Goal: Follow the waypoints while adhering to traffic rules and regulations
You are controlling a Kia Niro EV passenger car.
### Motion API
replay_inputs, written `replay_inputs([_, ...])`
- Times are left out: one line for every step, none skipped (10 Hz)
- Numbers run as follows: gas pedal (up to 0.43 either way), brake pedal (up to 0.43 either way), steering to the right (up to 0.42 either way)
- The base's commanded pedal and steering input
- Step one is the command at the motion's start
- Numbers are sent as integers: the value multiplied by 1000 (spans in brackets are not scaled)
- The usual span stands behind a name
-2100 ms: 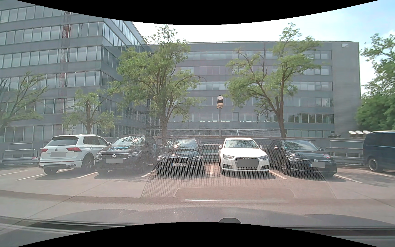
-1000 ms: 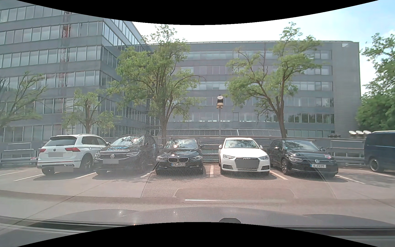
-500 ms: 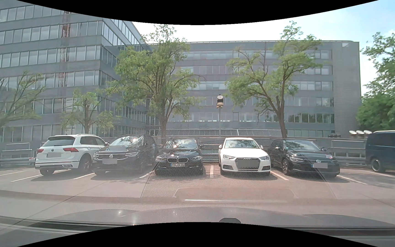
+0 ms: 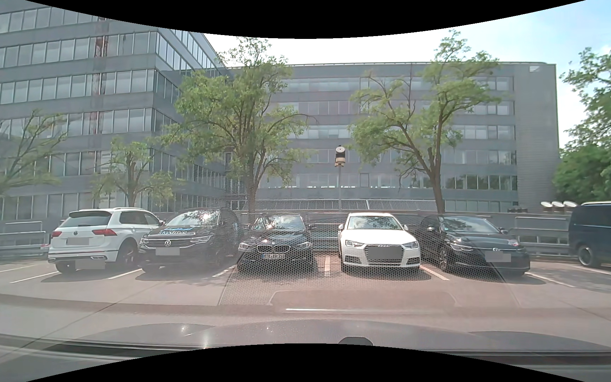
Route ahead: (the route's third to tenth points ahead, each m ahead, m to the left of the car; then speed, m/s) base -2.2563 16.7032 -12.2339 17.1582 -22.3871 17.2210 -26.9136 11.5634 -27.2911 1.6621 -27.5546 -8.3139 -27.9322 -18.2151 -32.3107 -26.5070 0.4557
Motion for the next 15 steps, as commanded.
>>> replay_inputs([0,0,3])
replay_inputs([0,0,-6])
replay_inputs([0,0,-13])
replay_inputs([0,0,-20])
replay_inputs([0,0,-28])
replay_inputs([0,0,-35])
replay_inputs([8,0,-43])
replay_inputs([47,0,-49])
replay_inputs([47,0,-56])
replay_inputs([59,0,-63])
replay_inputs([59,0,-77])
replay_inputs([59,0,-98])
replay_inputs([59,0,-126])
replay_inputs([59,0,-152])
replay_inputs([59,0,-196])
